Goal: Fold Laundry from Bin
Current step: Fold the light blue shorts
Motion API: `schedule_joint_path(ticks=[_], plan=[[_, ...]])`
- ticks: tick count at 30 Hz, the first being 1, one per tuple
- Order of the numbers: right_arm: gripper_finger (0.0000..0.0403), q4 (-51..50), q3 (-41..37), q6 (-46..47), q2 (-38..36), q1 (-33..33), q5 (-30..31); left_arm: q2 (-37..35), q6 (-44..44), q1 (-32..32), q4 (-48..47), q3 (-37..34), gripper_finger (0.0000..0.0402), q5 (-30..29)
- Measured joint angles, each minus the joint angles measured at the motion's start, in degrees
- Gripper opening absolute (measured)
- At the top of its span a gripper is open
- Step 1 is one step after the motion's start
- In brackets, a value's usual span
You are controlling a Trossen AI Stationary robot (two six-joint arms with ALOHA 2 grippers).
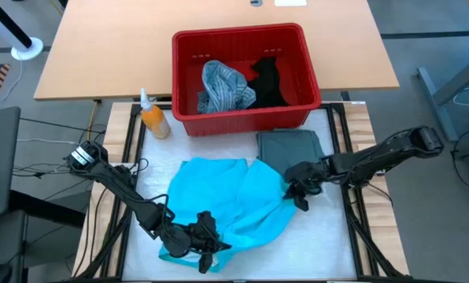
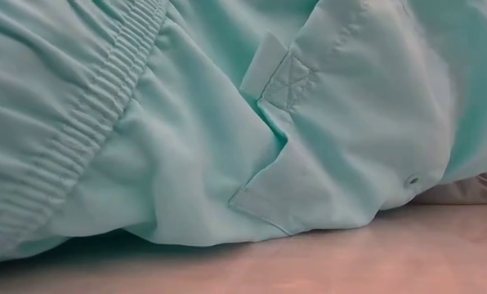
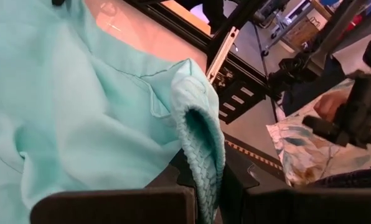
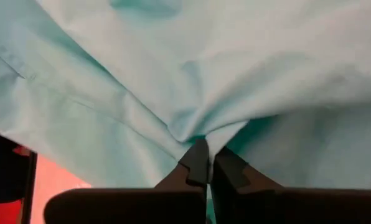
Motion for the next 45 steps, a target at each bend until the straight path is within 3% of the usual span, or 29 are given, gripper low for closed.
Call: schedule_joint_path(ticks=[9, 17, 23, 30, 37, 45], plan=[[0.0023, -14.73, 1.11, 0.9, -15.11, -5.38, 0.51, 0.03, -2.09, -1.48, 0.06, 0.0, 0.0012, -1.97], [0.0022, -24.05, 1.17, 6.77, -27.36, -11.91, 0.21, 5.75, -1.97, -1.91, 9.42, 0.02, 0.0012, -4.1], [0.0022, -32.63, 1.17, 7.94, -31.64, -13.98, -0.21, 6.47, 0.49, -1.62, 10.3, 1.37, 0.0011, -6.7], [0.0028, -34.03, 1.17, 7.7, -31.86, -14.9, 0.22, 6.56, 2.75, -1.35, 4.82, 4.99, 0.0005, -7.19], [0.0086, -34.15, 1.15, 0.25, -31.99, -14.92, 3.96, 6.62, 2.6, -0.03, 3.92, 5.51, 0.0004, -4.78], [0.0183, -29.83, 1.15, 2.89, -32.01, -14.37, 2.63, 6.62, 2.44, 0.41, 3.72, 5.51, 0.0003, -4.81]])
